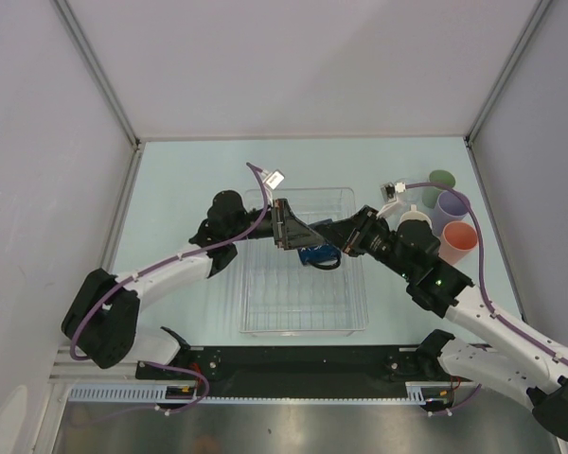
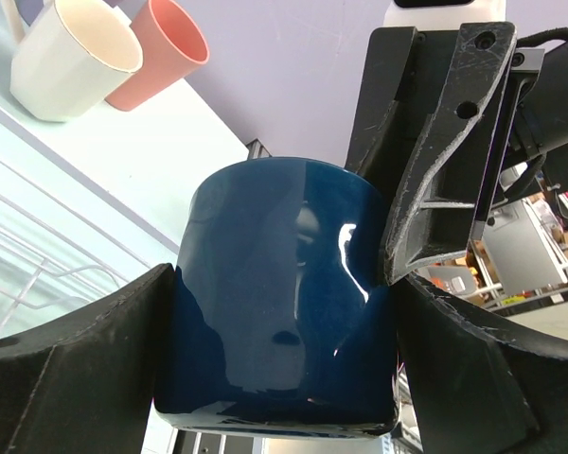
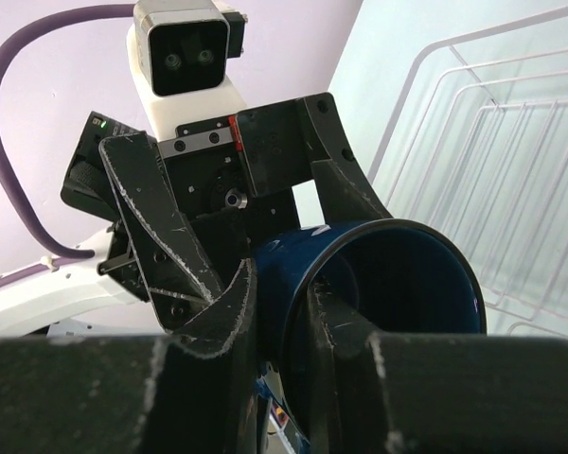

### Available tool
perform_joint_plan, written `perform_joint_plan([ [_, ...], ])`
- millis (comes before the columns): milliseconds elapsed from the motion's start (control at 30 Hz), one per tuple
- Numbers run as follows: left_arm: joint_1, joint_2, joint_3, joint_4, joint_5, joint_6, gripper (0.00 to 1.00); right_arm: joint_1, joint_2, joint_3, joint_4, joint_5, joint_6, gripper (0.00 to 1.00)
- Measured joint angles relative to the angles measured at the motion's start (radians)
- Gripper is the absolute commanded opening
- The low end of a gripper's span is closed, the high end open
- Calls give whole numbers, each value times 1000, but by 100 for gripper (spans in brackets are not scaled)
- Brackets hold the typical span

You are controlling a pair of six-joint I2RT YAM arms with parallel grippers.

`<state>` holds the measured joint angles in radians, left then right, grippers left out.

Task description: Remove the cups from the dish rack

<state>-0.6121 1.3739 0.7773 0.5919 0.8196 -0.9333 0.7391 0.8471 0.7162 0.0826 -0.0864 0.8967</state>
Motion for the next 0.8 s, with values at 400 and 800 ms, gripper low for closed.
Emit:
perform_joint_plan([
  [400, 29, 50, 32, -53, 74, -3, 98, 0, 12, -8, -11, 16, -1, 0],
  [800, 233, 68, 57, -343, -245, 6, 100, 1, -19, -15, -65, 25, -115, 0],
])
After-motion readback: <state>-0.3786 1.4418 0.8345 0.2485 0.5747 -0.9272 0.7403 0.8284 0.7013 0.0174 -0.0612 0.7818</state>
